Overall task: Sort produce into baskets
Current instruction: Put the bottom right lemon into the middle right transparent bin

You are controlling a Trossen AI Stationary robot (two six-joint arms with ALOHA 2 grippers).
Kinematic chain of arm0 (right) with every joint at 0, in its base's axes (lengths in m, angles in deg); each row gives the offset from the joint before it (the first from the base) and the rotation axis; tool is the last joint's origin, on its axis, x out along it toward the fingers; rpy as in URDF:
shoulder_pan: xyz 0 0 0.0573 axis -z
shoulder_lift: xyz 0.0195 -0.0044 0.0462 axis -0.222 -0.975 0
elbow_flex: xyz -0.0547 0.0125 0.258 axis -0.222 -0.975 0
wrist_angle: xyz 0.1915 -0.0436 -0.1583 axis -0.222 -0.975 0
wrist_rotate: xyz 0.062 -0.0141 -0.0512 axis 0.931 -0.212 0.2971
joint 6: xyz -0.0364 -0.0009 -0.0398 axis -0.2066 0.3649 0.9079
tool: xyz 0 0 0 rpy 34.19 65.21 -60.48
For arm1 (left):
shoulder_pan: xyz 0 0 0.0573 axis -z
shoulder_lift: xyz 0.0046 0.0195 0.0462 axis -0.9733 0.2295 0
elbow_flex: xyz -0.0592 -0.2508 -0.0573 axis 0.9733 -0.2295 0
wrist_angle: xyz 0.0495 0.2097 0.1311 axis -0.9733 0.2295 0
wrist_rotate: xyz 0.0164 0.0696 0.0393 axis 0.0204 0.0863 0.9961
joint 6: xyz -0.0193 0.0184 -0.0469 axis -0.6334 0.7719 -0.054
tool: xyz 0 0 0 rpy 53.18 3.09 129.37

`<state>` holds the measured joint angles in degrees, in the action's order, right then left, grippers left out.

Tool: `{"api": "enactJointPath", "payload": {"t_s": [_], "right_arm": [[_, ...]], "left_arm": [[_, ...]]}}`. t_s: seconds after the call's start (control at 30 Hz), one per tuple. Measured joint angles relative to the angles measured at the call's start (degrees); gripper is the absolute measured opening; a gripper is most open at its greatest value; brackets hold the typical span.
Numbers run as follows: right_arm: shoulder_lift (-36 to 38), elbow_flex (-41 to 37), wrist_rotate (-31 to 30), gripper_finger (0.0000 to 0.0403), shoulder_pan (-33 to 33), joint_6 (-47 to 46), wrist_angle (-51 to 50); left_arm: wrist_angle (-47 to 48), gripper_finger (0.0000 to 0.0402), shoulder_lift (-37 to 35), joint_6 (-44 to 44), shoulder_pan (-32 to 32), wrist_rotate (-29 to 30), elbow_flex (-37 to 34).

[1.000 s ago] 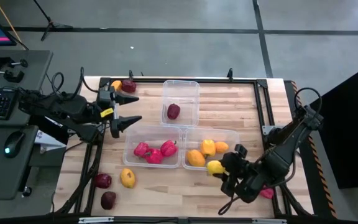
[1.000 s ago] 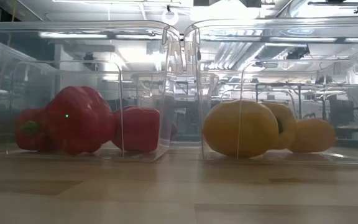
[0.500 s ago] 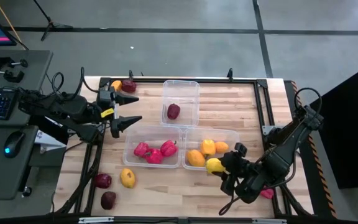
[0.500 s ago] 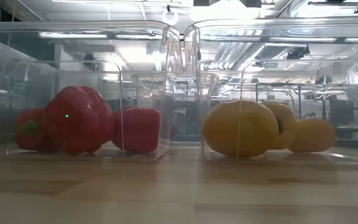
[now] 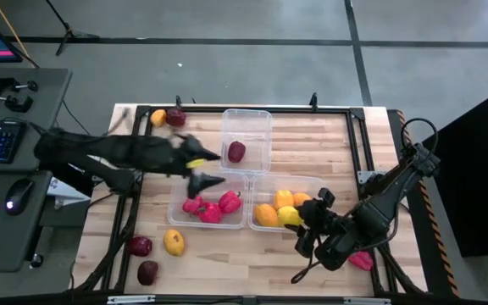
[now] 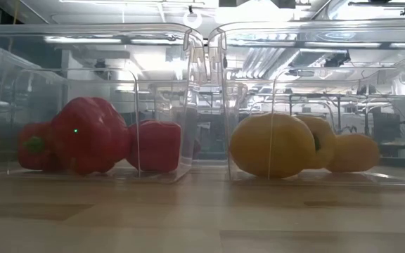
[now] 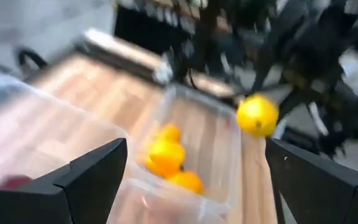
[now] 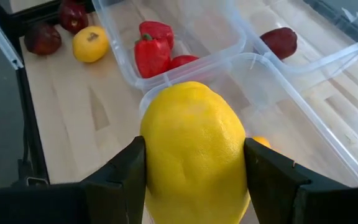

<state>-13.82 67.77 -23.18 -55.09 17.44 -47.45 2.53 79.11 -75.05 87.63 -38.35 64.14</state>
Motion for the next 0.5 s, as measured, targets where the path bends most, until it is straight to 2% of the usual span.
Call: {"api": "enactJointPath", "payload": {"t_s": [0.13, 0.27, 0.37, 0.5], "right_arm": [[0.0, 1.5, -0.4, 0.0199, 0.0, -1.5, -2.0], [0.0, 5.5, -3.4, 0.0199, -0.3, -3.5, -5.8], [0.0, 8.8, -6.4, 0.0199, -0.6, -4.3, -7.7], [0.1, 12.1, -8.4, 0.0199, -0.6, -4.0, -8.6]], "left_arm": [[-0.1, 0.0372, 7.8, 1.8, -5.3, -12.3, 0.0], [-5.4, 0.0372, 14.8, 10.2, -8.9, -22.3, 0.0], [-11.5, 0.0372, 19.2, 20.8, -9.5, -26.1, 0.0], [-12.6, 0.0372, 25.9, 32.6, -9.5, -26.7, 3.6]]}}
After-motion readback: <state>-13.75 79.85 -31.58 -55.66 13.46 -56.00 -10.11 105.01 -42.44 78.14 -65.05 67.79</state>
